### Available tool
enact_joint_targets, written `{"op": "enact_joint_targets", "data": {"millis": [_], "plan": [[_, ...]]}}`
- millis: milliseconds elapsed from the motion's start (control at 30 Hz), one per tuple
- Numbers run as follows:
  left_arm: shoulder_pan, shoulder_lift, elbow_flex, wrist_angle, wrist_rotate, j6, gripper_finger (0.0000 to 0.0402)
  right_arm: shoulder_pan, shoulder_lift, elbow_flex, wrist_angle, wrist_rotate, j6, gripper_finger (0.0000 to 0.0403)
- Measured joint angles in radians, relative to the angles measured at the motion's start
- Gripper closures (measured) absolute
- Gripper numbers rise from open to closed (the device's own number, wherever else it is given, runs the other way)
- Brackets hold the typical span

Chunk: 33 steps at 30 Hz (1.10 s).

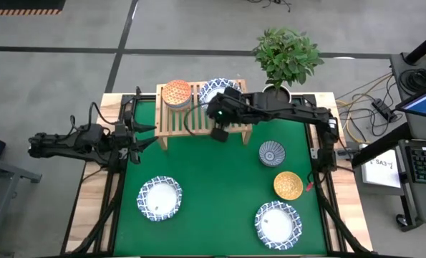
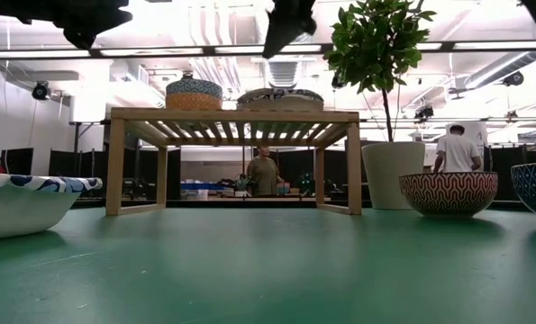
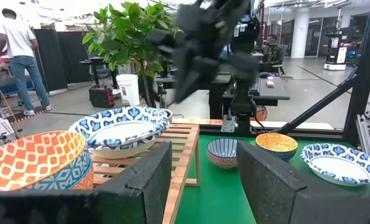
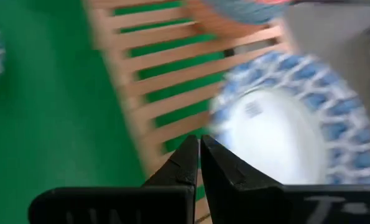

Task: Place and stack bowls onto a shelf
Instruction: Stack the dark blue bowl on top of the orange bowl on the shelf

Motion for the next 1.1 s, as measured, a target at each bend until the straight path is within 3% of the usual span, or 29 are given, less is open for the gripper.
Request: {"op": "enact_joint_targets", "data": {"millis": [167, 300, 667, 833, 1100], "plan": [[0.000, 0.000, 0.000, -0.002, 0.000, 0.000, 0.0238, 0.036, -0.016, -0.013, -0.164, -0.259, 0.225, 0.0394], [0.000, 0.000, 0.000, -0.002, 0.000, -0.005, 0.0238, 0.091, -0.016, -0.103, -0.221, -0.343, 0.393, 0.0394], [0.000, 0.000, 0.000, -0.003, 0.000, -0.010, 0.0238, 0.183, -0.052, -0.444, -0.244, -0.370, 0.615, 0.0394], [0.000, 0.000, 0.000, -0.005, 0.000, -0.010, 0.0238, 0.183, -0.168, -0.632, -0.189, -0.337, 0.674, 0.0394], [0.000, 0.000, 0.000, -0.004, 0.000, -0.010, 0.0238, 0.180, -0.408, -0.912, 0.079, -0.272, 0.846, 0.0392]]}}
